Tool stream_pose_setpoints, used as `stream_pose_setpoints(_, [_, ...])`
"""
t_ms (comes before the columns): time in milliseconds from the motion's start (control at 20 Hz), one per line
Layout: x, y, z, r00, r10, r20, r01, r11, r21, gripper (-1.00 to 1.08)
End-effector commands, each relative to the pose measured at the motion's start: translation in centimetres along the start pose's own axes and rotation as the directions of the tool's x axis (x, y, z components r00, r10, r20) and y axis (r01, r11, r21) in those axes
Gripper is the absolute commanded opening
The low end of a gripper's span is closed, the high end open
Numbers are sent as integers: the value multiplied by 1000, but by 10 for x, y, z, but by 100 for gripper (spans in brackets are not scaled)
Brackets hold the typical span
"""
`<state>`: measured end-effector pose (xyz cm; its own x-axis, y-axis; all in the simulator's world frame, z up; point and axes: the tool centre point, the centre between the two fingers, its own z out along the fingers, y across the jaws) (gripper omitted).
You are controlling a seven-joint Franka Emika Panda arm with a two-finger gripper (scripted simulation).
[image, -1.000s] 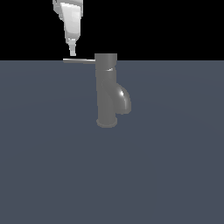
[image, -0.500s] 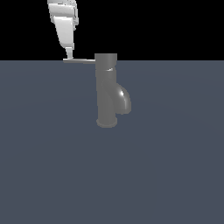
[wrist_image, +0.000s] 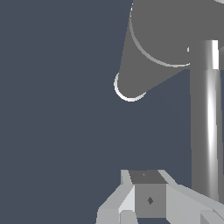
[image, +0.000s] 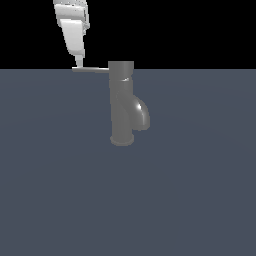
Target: Turn on the faucet by rotating a designated handle.
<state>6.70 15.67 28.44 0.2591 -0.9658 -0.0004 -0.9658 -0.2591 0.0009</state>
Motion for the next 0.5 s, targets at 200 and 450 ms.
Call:
stream_pose_setpoints(200, [1, 15, 0, 1000, 0, 0, 0, 1000, 0, -100])
stream_pose_setpoints(450, [2, 28, 0, 1000, 0, 0, 0, 1000, 0, -100])
